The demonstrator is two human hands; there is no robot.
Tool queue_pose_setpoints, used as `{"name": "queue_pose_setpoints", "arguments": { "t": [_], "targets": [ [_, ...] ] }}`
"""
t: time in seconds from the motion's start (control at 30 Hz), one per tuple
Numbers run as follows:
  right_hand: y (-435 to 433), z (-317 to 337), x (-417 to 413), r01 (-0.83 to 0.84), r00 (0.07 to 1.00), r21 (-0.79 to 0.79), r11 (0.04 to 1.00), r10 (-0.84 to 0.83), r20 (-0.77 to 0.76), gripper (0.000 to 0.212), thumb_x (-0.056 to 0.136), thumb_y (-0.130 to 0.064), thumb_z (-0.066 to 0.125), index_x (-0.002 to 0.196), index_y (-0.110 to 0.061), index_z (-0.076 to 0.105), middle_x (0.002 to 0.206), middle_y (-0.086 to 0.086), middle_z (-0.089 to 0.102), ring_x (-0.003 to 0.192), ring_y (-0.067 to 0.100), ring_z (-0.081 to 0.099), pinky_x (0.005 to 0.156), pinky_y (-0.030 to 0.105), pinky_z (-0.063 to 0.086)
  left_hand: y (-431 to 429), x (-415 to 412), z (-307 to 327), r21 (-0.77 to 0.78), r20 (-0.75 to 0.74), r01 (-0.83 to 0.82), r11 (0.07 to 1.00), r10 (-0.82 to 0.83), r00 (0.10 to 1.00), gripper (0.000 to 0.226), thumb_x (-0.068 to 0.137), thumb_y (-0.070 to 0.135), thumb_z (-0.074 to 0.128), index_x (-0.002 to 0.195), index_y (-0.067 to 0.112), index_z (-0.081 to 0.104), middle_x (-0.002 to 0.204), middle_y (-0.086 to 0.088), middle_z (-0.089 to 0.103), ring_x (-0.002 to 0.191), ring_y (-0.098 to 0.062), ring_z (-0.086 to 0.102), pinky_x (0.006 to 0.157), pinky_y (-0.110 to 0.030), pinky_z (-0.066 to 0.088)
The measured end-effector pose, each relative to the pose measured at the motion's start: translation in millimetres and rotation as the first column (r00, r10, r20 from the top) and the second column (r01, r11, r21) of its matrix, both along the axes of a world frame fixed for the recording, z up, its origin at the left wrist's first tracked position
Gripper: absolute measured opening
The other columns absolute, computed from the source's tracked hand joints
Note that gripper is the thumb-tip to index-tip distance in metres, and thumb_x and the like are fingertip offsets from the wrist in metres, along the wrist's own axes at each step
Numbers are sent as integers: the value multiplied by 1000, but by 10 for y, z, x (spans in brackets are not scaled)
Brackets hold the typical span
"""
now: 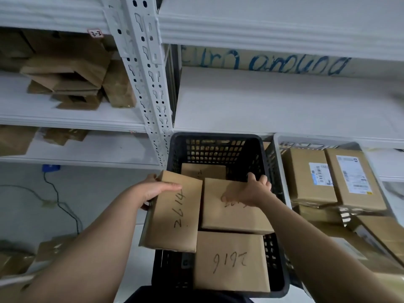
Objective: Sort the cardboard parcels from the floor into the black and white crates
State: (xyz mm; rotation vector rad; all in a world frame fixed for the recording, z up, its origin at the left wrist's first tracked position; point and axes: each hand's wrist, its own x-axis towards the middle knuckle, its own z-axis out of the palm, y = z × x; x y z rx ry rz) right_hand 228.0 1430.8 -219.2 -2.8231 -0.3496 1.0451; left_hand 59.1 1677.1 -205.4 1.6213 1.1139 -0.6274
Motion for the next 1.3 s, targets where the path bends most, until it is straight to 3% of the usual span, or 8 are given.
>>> {"name": "queue_pose_setpoints", "arguments": {
  "t": [0.17, 0.3, 0.47, 0.63, 0.77, 0.9, 1.0, 1.3],
  "targets": [
    [-194, 45, 75, -115, 993, 39, 993, 116, -14, 116, 57, -69, 79, 151, -29, 25, 152, 8, 18, 142, 33, 11, 115, 52, 27, -81, 49, 115, 56, 23, 9, 998, -11, 1000, 147, 26, 82, 77, 150, 17, 29, 153, -11, 37, 133, -33, 42, 102, -46, 42],
    [-239, 96, 110, -299, 948, 32, 954, 300, -100, 137, 51, -54, 89, 153, -40, -1, 159, 5, 1, 147, 35, -2, 116, 57, 18, -100, 58, 82, 76, 43, -22, 997, 18, 999, 122, 54, 71, 76, 150, 16, 26, 155, -11, 32, 137, -34, 37, 105, -48, 38],
    [-242, 19, 69, -420, 901, 2, 908, 417, -124, 151, 50, -58, 89, 151, -35, -22, 161, 6, -22, 145, 33, -26, 118, 57, -5, -60, 37, 42, 41, 70, -39, 998, 36, 997, 131, 36, 81, 77, 145, 18, 38, 147, -9, 45, 129, -33, 45, 104, -49, 40],
    [-275, -85, 126, -324, 943, 93, 941, 329, -40, 145, 54, -63, 84, 153, -33, -18, 163, 3, -12, 148, 31, -20, 119, 58, -3, -32, 51, -3, 23, 121, -82, 996, 78, 990, 70, 62, 66, 75, 111, 20, 58, 122, -2, 61, 105, -22, 52, 89, -35, 37],
    [-296, -121, 95, -349, 936, 39, 936, 351, -43, 147, 52, -71, 79, 151, -33, -23, 163, 5, -14, 147, 34, -20, 119, 58, -5, 12, 49, -27, 4, 96, -61, 998, 60, 994, 94, 61, 77, 70, 134, 21, 52, 137, 1, 53, 130, -29, 45, 108, -43, 32],
    [-278, -62, 79, -388, 922, -4, 922, 388, -14, 149, 52, -70, 81, 153, -28, -20, 162, 11, 1, 149, 37, -4, 120, 56, -1, -67, 24, -14, -43, 90, -29, 999, 32, 995, 43, 81, 49, 68, 110, 19, 61, 119, 0, 60, 107, -20, 54, 93, -35, 34],
    [-238, -29, 102, -313, 949, 19, 949, 312, 42, 144, 49, -80, 73, 154, -26, -10, 156, 15, 18, 144, 39, 14, 119, 54, 13, -67, 16, 39, -41, 138, -71, 997, 77, 987, 34, 81, 40, 71, 106, 18, 64, 109, -6, 68, 96, -20, 59, 78, -32, 39],
    [141, -29, 186, 167, 973, 95, 981, -179, 144, 134, 46, -89, 63, 148, -22, 6, 144, 21, 36, 134, 40, 34, 111, 50, 28, 38, 324, 35, 117, 364, -297, 948, 238, 901, 65, 59, 53, 86, 105, 13, 62, 98, -3, 72, 92, -23, 67, 90, -38, 50]
  ]
}}
